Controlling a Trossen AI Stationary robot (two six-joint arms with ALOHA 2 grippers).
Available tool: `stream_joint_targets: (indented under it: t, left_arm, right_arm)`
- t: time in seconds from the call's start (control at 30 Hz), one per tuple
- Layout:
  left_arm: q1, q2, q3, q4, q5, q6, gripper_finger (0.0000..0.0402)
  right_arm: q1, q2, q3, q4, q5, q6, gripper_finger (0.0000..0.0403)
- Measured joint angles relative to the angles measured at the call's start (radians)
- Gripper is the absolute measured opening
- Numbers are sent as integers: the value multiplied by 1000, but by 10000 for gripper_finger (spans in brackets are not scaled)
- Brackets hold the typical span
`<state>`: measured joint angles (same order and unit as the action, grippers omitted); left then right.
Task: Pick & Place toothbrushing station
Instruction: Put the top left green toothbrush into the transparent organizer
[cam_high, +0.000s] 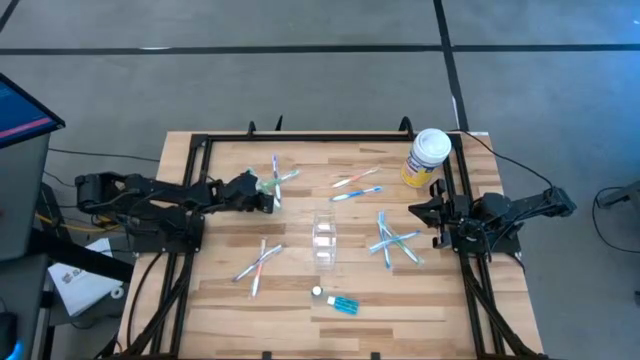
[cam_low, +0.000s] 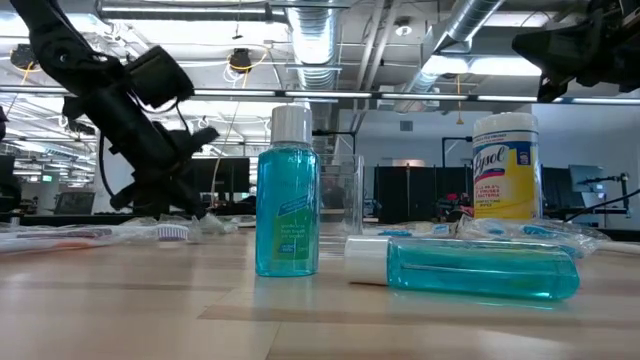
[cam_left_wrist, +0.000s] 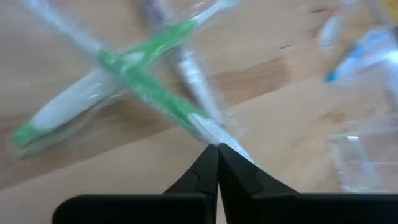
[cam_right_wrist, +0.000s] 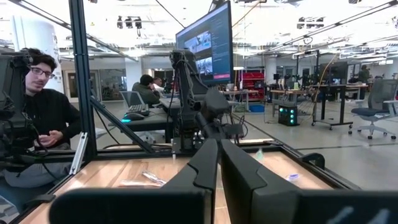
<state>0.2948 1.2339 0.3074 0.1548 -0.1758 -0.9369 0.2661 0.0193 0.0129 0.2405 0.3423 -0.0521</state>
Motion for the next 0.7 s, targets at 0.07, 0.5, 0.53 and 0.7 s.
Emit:
stream_joint_targets:
  t: [0.07,0.5,0.53,0.7]
  left_arm:
    - [-16,-27,1,-7,0,2,0]
    - [-147,-70,0,-33,7,132,0]
    - [-157,-70,0,-33,4,143,0]
    - [-203,-70,0,-32,-21,195,0]
  right_arm:
    - [0,0,0,0,0,0,12]
    - [0,0,0,6,0,1,12]
    - [0,0,0,7,0,1,12]
    - [0,0,0,6,0,63,12]
